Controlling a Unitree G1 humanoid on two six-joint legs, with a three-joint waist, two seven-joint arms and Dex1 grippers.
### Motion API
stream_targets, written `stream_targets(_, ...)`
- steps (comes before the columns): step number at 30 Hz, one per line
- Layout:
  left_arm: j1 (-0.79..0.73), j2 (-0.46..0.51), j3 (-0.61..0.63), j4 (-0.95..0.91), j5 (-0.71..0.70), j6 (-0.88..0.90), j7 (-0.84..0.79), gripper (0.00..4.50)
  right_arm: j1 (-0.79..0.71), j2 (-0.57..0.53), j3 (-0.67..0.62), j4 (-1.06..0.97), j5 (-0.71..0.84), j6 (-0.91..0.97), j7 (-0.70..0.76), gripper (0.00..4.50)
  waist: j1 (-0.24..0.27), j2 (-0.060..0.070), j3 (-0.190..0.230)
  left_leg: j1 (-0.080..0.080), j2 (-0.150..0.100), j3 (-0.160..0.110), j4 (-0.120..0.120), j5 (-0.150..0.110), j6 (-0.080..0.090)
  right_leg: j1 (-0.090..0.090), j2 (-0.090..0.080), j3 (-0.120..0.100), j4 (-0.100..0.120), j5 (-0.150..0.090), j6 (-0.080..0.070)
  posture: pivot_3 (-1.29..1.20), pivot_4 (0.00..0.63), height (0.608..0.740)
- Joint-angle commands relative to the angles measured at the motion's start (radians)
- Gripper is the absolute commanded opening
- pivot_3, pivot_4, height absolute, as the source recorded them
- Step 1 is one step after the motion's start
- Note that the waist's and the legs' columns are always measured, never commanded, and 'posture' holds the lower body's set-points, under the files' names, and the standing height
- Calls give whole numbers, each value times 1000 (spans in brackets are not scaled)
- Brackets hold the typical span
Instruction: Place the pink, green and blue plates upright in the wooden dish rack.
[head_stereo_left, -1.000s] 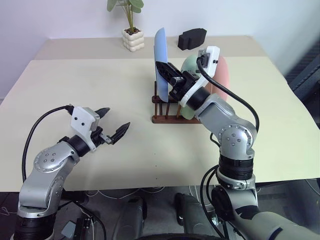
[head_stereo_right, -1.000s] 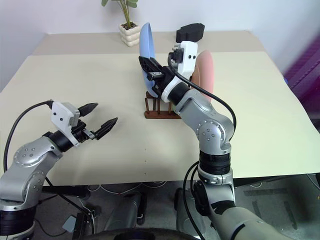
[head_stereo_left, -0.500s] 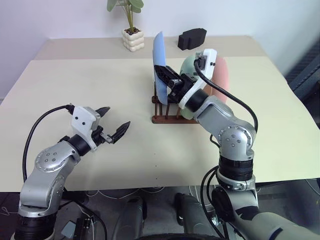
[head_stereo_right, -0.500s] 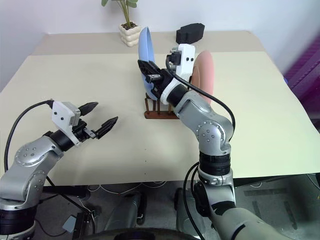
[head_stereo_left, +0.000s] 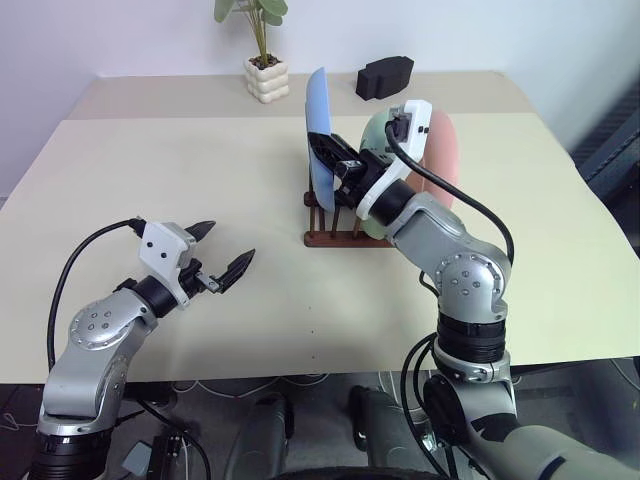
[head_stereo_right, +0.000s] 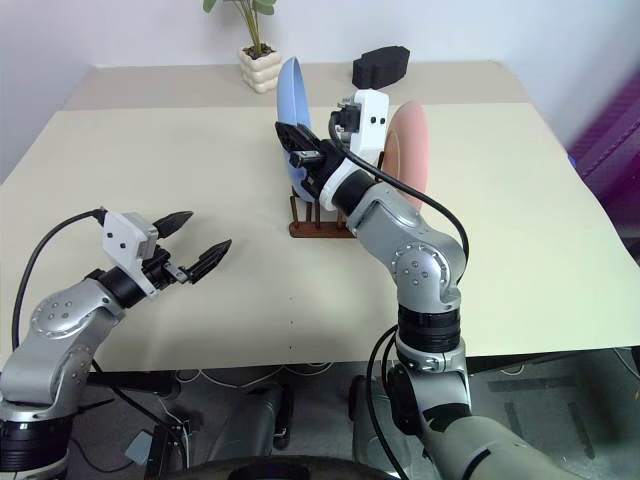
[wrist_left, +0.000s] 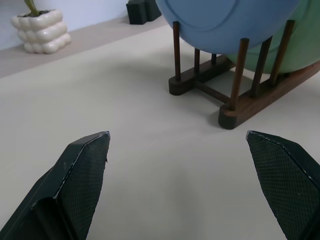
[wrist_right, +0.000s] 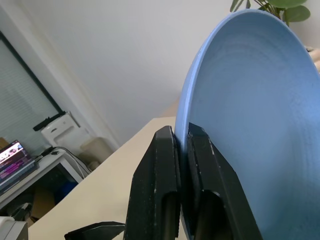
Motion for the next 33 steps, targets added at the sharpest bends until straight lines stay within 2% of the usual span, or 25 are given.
stream_targets(1, -2, 10, 16, -19, 3, -22, -3, 4489, -1, 10, -16, -38, 25, 3, -21, 0, 0, 0, 0, 0, 0, 0, 0, 0, 0, 0, 0, 0, 0, 0, 0, 0, 150, 736)
stream_targets(4, -2, 12, 22, -18, 1, -21, -5, 4500, -4, 11, -21, -32, 29, 4, -29, 984, 0, 0, 0, 0, 0, 0, 0, 0, 0, 0, 0, 0, 0, 0, 0, 0, 150, 736)
stream_targets(11, 2, 4, 17, -24, 4, -21, 3, 4500, -11, 0, -17, -32, 20, 2, -27, 4454, -1, 0, 0, 0, 0, 0, 0, 0, 0, -1, 0, 0, 0, 0, 0, 0, 150, 736)
stream_targets(23, -14, 6, 7, -24, 2, -10, 20, 4500, -35, -50, -4, -36, -13, -6, 6, 4454, -1, 0, 0, -1, 0, 0, 0, 0, 0, -1, 0, 0, 0, 0, 0, 0, 150, 736)
stream_targets(33, 9, 0, 9, -2, 5, -44, 2, 4500, -68, -158, 31, -91, -67, -19, 91, 4454, 0, 0, 0, -1, 0, 0, 0, 0, 0, -1, 0, 0, 0, 0, 0, 0, 150, 736)
